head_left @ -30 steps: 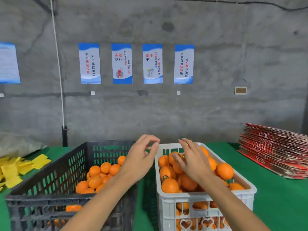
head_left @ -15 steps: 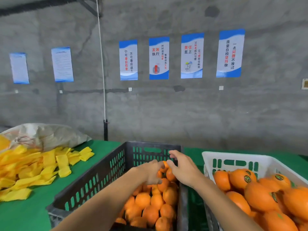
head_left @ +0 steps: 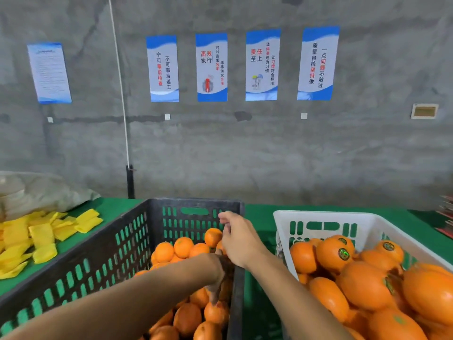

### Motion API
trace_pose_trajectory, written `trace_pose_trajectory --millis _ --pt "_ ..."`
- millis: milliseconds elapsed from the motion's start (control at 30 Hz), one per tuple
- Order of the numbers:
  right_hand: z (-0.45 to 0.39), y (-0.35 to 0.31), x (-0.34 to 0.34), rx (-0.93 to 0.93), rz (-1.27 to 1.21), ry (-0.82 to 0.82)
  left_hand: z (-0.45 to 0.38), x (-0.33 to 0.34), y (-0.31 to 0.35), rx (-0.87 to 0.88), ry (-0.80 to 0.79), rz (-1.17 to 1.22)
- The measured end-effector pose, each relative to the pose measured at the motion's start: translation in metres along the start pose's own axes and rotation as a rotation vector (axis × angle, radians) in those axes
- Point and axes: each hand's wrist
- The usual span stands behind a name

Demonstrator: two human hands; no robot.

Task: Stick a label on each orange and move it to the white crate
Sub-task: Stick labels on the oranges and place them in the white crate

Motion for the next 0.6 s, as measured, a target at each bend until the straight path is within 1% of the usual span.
trace_pose_trajectory --millis 33,100,167,267,333,367,433,533,600 --pt "0.004 -0.003 -0.002 -0.008 0.028 0.008 0.005 0.000 -0.005 -0.009 0.011 0.020" --pt "0.013 -0.010 -0.009 -0.023 0.085 0.024 0.024 -0.005 -0.028 -0.006 0.067 0.161" --pt "0.029 -0.018 -0.015 -0.031 0.104 0.035 0.054 -0.010 -0.055 0.026 0.172 0.441" --pt "0.063 -0.039 -0.022 -0.069 0.101 0.064 0.111 -0.005 -0.080 0.078 0.468 0.927" --pt "0.089 -0.062 -0.027 -0.113 -0.006 0.098 0.152 0.006 -0.075 0.109 0.694 1.121" --pt "0.103 -0.074 -0.029 -0.128 -0.087 0.132 0.170 0.014 -0.067 0.132 0.789 1.159" --pt "0.131 -0.091 -0.032 -0.172 -0.203 0.232 0.201 0.034 -0.045 0.184 0.894 1.195" --pt "0.176 -0.104 -0.034 -0.256 -0.203 0.354 0.234 0.059 -0.009 0.226 0.961 1.215" --pt "0.204 -0.104 -0.036 -0.290 -0.231 0.418 0.249 0.072 0.013 0.255 1.064 1.208"
Point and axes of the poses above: each hand's wrist, its own z-axis away from the middle knuckle, its own x-axis out of the palm, y = z × x, and after that the axes turned 10 degrees about -x, right-handed
